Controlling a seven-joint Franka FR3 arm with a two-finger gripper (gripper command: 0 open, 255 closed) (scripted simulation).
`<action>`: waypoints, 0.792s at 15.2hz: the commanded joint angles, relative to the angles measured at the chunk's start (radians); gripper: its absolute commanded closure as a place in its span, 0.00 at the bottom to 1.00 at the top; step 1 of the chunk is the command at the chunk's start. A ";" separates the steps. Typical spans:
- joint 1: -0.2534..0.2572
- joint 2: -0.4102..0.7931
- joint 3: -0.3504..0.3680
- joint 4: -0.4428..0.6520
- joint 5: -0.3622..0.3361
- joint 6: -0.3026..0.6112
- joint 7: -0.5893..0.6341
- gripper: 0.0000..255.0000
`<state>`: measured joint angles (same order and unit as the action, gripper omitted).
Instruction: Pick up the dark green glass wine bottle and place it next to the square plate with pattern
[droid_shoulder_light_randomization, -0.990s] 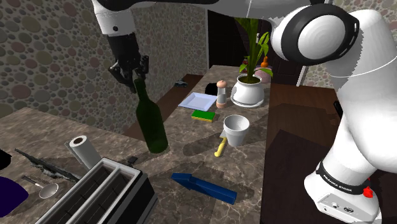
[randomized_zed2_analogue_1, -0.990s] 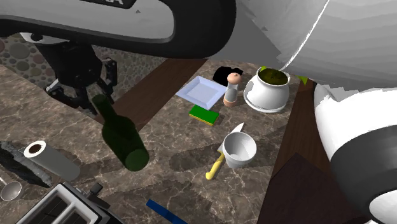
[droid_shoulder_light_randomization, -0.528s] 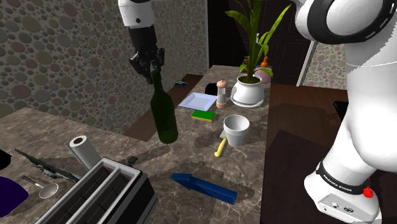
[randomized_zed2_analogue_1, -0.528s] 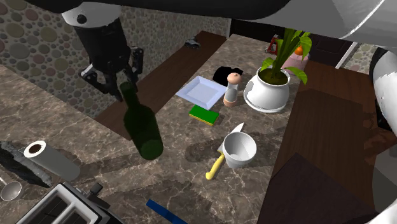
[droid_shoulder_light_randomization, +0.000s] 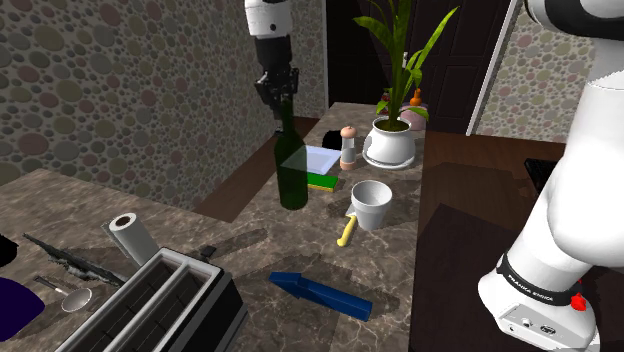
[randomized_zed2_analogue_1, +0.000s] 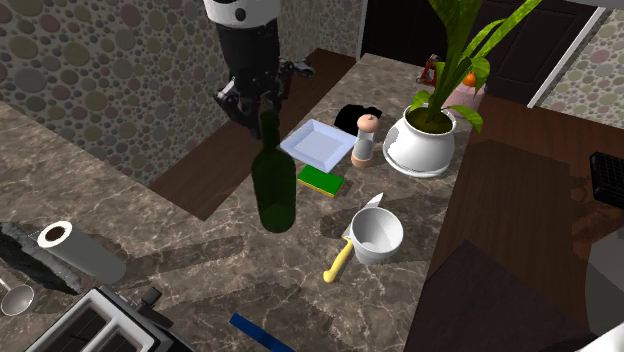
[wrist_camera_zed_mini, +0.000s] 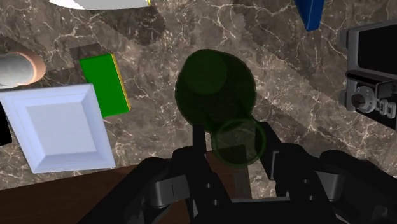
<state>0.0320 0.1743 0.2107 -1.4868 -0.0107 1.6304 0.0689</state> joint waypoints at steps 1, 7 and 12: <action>-0.029 -0.040 -0.018 -0.046 0.010 0.006 -0.048 1.00; -0.108 -0.130 -0.079 -0.157 0.026 0.027 -0.188 1.00; -0.168 -0.176 -0.136 -0.212 0.028 0.034 -0.305 1.00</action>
<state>-0.1227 0.0026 0.0870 -1.6996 0.0176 1.6691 -0.2095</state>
